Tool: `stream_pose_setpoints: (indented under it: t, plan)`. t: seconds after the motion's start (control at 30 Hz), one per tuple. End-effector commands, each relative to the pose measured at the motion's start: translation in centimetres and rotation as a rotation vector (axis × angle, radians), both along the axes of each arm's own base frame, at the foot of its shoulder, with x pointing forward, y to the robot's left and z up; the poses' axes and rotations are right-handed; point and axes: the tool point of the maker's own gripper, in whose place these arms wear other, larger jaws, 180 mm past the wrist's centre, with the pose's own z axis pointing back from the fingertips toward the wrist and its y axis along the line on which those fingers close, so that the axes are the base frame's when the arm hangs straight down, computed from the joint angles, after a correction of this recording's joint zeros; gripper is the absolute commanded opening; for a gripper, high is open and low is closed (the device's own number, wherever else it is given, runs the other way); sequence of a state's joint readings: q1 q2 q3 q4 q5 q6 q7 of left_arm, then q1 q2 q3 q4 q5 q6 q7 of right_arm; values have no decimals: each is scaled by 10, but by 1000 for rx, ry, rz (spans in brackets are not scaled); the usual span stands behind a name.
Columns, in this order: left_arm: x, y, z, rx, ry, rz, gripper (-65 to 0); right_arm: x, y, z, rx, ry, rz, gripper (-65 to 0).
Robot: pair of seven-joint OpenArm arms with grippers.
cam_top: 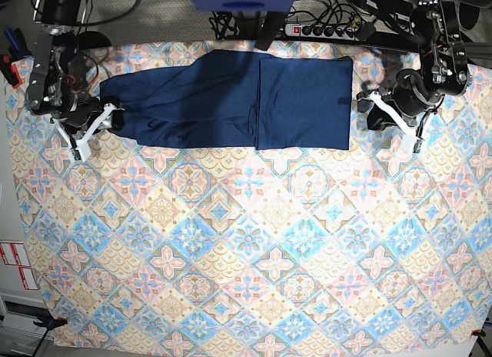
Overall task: Fold the T-shirt properly
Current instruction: 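Grasp the opposite end of the blue strip with the right gripper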
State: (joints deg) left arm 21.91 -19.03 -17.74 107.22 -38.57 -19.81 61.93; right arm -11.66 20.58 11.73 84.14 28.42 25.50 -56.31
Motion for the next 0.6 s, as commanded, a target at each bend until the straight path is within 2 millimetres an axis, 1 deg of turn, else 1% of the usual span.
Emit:
stream_pose_setpoints:
  t: [0.0, 0.13, 0.23, 0.3, 0.43, 0.57]
  plan:
    - [6, 1, 7, 1, -33, -4, -650, 7, -12, 8, 4, -25, -14, -339]
    - [3, 2, 0, -11, -10, 5, -650, 2, -19, 2, 98, -1, -70, -338]
    - [0, 5, -9, -19, 13, 18, -650, 7, -24, 5, 123, -8, -90, -338]
    - [-1, 7, -13, -23, 24, 26, -650, 5, -25, 1, 138, 5, -105, -338]
    - [-2, 7, -14, -23, 27, 27, -650, -3, -28, -8, 145, 37, -125, -338]
    - [-2, 7, -14, -23, 27, 27, -650, -5, -27, -12, 155, 47, -132, -338]
